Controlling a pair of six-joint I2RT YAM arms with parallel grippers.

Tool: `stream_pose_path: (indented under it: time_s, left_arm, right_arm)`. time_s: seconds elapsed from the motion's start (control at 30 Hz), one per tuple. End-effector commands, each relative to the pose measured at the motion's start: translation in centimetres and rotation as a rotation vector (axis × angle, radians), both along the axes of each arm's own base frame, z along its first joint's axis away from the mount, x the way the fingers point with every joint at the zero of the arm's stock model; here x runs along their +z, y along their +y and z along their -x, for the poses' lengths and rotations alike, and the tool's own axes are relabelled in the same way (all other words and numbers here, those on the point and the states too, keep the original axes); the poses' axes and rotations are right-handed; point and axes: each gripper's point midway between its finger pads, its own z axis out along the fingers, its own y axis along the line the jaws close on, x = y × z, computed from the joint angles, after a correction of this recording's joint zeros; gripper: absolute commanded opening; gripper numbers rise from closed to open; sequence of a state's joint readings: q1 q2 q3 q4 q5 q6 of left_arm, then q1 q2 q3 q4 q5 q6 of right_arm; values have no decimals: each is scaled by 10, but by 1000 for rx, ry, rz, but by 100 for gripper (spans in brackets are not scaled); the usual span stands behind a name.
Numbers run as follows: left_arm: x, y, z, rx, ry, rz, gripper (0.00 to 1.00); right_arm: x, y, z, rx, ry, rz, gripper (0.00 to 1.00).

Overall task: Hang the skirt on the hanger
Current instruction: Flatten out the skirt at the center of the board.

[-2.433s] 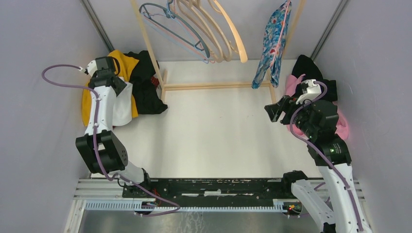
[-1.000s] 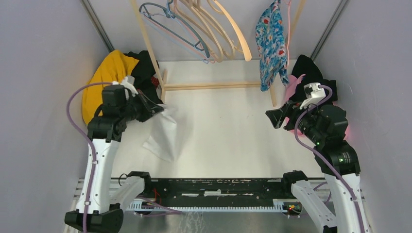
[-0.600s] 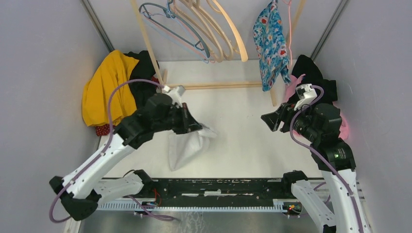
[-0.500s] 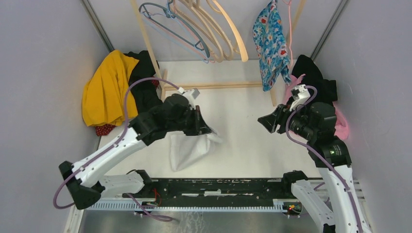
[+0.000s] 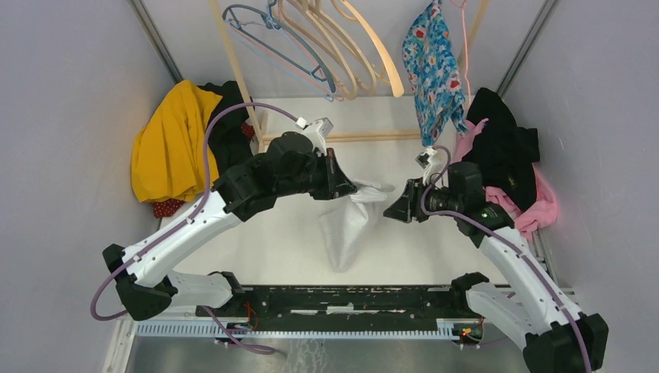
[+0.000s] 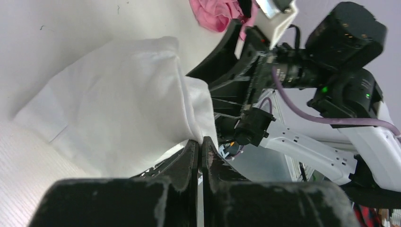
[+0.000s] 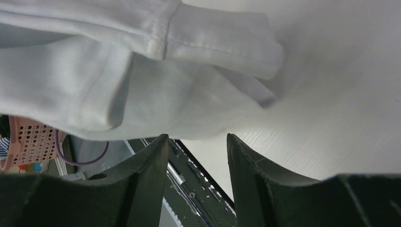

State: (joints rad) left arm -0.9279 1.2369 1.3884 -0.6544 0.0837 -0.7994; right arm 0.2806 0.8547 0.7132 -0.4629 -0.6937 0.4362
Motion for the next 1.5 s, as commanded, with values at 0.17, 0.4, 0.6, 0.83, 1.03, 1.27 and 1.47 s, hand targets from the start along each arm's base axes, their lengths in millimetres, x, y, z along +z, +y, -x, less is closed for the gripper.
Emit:
stream_pose_path:
  time_s: [0.17, 0.4, 0.6, 0.83, 1.03, 1.27, 1.47]
  left_arm:
    - [39, 6, 10, -26, -73, 88, 3]
    - [41, 13, 15, -33, -78, 84, 3]
    - [40, 12, 16, -44, -83, 78, 3]
    - [41, 10, 17, -58, -86, 76, 3]
    - [46, 10, 21, -80, -87, 92, 3]
    - [59, 9, 30, -122, -92, 123, 3]
    - [66, 12, 34, -133, -99, 128, 3]
  right_arm:
    - [0, 13, -46, -99, -156, 40, 63]
    - [19, 11, -65, -168, -239, 14, 64]
    - [30, 40, -67, -43, -266, -122, 64]
    - [25, 61, -57, 61, -288, -103, 64]
    - [21, 60, -61, 50, -334, -52, 64]
    - [32, 42, -72, -32, -460, 30, 69]
    - [44, 40, -73, -9, -535, 50, 71]
